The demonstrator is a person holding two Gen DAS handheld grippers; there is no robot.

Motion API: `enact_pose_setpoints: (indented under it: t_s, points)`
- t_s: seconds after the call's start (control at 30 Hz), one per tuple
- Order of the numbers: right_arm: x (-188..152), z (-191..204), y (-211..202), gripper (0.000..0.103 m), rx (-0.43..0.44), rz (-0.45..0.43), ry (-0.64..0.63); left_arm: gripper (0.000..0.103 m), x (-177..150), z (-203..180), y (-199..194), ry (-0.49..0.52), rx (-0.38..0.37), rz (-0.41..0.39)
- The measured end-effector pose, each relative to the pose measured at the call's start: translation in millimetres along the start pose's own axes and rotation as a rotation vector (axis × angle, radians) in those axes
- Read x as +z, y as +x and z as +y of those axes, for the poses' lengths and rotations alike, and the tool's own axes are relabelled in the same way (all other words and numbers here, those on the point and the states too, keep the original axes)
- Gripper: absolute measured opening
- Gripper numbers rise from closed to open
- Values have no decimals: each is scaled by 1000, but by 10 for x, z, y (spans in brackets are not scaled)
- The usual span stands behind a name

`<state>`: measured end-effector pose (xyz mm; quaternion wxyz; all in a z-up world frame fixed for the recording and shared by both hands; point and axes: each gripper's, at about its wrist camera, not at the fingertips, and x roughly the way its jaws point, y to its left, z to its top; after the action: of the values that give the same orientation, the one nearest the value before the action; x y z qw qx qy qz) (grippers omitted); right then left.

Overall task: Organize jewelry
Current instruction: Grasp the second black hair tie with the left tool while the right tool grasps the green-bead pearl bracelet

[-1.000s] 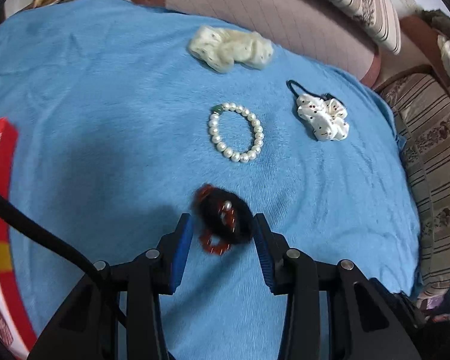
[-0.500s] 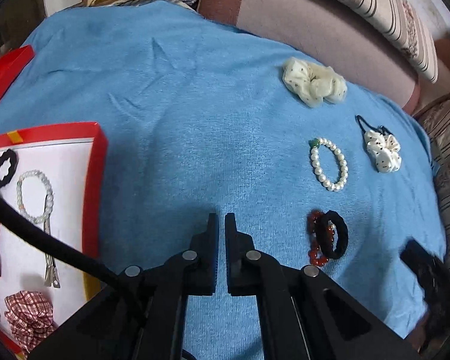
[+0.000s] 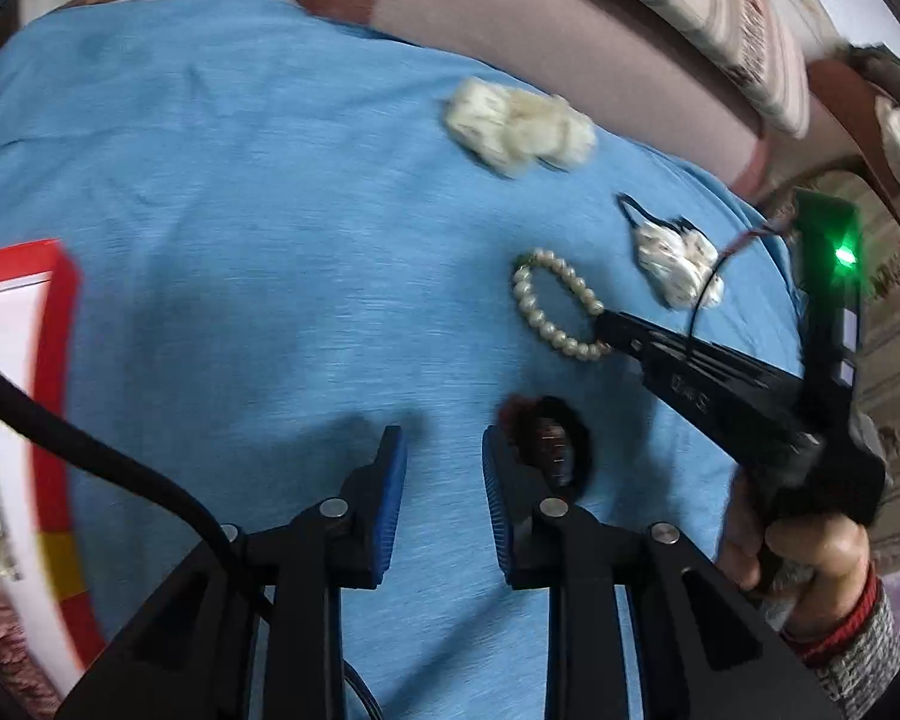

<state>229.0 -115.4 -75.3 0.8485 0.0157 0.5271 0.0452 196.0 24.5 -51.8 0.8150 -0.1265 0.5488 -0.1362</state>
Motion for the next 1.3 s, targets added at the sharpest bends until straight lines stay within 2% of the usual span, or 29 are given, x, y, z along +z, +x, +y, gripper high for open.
enact_pose_setpoints:
  t_s: [0.1,0.2,0.27,0.3,0.33,0.5,0.67,0.8,0.87,0.93,1.1,1.17,1.3]
  points:
    - [-234,-258,-203,9,-46,-12,20,25,29,-159,186,41,-20,31]
    - [-513,-544,-322,9,-27,6,60,24,35,-308,356,70,-30,70]
    - [-689,-656,-405,10,-24,18,80,15,31,-369,376,89,-9,73]
    - [-776,-713,-443,10,-20,24,92,14,28,-377,346,88,3,62]
    - [-875,-771,-488,10,-14,28,108,7,33,-369,252,74,10,38]
    - [-1258,-939,-725,10,19,32,168,8,42,-116,-228,-15,25,-53]
    - [-1534,-985,-884,10,60,28,197,8,-167,172,-424,-38,66,-43]
    - [-1576,-974,-982,11,76,-18,218,8,-419,266,-494,-32,73,-24]
    - [-1551,-963,-1031,26,71,-35,227,9,-495,310,-543,-37,79,-32]
    - [-1509,-940,-1079,35,52,-59,222,9,-495,369,-593,-59,95,-58]
    - [-1453,-854,-1116,38,48,-87,204,15,-352,598,-744,-112,154,-124]
    - [-1437,-837,-1092,43,56,-87,204,20,-331,662,-760,-120,155,-127]
    - [-1389,-842,-1007,44,55,-82,212,29,-310,735,-668,-109,159,-101]
